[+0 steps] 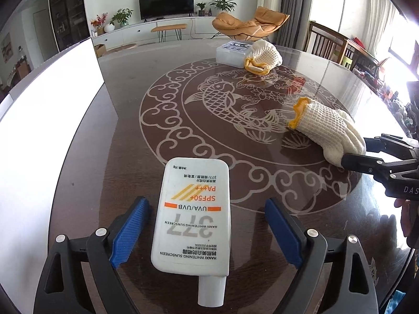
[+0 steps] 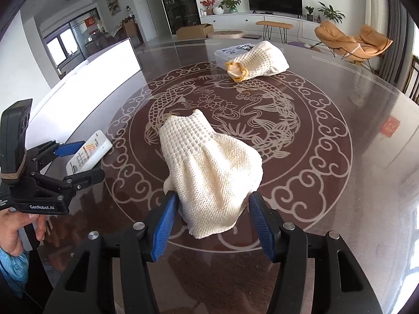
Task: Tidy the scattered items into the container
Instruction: 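Grasp the cream knit glove with the right gripper while the left holds the tube, then lift the sunscreen tube and knit glove off the table with both grippers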
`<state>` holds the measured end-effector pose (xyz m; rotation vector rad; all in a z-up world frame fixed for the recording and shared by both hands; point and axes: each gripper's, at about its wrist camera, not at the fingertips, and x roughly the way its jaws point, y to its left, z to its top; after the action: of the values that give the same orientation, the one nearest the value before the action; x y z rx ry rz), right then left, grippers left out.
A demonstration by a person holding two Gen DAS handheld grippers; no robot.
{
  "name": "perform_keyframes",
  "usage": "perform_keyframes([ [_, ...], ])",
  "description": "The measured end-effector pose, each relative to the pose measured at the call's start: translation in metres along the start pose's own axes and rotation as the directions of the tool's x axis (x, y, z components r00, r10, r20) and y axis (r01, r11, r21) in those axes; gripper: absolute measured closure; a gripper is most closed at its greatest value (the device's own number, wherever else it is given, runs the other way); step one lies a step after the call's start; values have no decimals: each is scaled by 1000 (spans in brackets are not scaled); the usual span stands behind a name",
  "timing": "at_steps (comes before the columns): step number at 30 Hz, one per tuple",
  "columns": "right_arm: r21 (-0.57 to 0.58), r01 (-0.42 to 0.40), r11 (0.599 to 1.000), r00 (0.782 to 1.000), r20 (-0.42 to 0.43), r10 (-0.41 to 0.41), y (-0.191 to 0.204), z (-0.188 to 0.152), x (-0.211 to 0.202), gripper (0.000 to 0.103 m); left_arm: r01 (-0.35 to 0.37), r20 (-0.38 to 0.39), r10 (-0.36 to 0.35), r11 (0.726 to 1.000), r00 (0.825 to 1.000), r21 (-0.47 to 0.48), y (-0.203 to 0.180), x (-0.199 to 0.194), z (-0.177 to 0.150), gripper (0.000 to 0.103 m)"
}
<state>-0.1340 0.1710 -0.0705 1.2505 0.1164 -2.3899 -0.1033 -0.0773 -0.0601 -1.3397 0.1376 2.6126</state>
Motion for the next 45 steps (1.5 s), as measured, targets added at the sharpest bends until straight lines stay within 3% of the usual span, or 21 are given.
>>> perform_keyframes([
  [3, -28, 23, 999, 999, 30, -22, 3, -4, 1, 45, -7, -9, 7, 1000, 1000, 5, -1, 2, -1, 4],
  [7, -43, 29, 999, 999, 38, -28, 2, -7, -1, 44, -12, -16, 12, 1000, 1000, 4, -2, 3, 0, 0],
  [14, -34, 16, 999, 997, 81, -14, 2, 6, -10, 44, -11, -17, 11, 1000, 1000, 3, -1, 4, -1, 0],
  [20, -37, 47, 998, 999, 30, -45, 6, 12, 14, 44, -11, -17, 11, 1000, 1000, 3, -1, 4, -1, 0],
  [45, -43, 57, 997, 998, 41, -56, 8, 8, 17, 40, -11, -17, 11, 1000, 1000, 4, -1, 4, -1, 0],
])
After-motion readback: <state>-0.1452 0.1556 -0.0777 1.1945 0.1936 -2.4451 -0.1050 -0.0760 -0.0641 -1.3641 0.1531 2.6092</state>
